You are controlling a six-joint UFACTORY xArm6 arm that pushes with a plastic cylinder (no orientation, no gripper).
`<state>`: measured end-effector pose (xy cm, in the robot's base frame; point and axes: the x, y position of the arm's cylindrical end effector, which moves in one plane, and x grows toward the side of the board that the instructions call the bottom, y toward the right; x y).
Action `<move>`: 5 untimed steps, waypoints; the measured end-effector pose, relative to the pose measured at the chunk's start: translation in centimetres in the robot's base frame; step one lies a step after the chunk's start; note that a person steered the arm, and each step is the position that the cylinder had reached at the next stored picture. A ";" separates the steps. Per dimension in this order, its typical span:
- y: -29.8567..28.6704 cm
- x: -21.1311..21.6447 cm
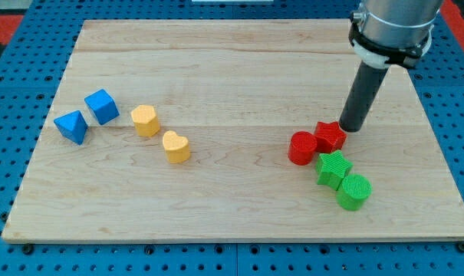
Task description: Push the cube along with the heart into the green blocks
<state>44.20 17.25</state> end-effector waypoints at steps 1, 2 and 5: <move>-2.1 0.7; -2.4 1.4; -21.1 -4.8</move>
<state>39.39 -3.86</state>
